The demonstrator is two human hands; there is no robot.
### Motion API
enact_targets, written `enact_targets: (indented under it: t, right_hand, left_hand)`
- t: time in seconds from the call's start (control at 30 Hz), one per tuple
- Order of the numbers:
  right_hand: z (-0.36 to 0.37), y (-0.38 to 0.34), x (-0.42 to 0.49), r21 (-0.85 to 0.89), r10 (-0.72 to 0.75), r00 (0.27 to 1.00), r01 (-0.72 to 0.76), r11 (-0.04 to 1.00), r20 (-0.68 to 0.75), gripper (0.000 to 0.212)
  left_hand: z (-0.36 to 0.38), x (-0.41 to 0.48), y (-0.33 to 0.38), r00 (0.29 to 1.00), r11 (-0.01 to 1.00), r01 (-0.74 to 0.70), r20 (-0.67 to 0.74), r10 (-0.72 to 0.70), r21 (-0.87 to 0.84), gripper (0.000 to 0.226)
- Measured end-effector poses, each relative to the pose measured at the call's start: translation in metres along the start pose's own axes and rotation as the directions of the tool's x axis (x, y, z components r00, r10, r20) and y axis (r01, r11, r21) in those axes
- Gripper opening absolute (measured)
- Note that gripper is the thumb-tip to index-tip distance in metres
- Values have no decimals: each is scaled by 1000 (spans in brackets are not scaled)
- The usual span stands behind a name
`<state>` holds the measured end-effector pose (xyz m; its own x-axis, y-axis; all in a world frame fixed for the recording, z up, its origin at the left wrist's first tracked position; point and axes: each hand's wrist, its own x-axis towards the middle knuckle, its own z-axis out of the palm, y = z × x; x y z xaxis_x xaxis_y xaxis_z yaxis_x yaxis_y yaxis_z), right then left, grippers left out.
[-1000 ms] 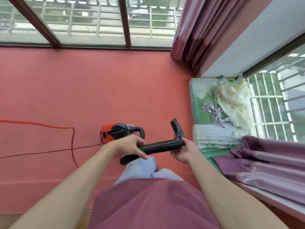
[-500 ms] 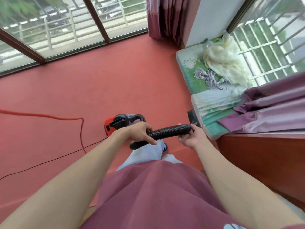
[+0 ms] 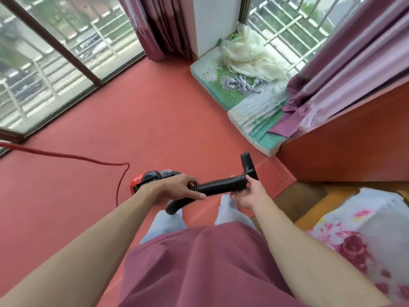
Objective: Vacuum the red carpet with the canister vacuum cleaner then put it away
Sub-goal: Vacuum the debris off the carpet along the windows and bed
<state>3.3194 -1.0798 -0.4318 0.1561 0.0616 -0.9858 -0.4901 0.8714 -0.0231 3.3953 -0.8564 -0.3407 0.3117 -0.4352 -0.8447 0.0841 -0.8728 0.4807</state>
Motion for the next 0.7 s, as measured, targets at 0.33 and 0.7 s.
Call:
enact_targets:
  t: [0.33,0.7]
  right_hand:
    - [-42,38,27,126,-143,956,180,976,-255,23]
    - [-94,27,137,40,-172,930,195,980,-325,18]
  left_hand:
    - [63,50,-34,988,994,-64,138,76,-90,56]
    - [114,148,-53,999,983,-31,9,33,-178,74]
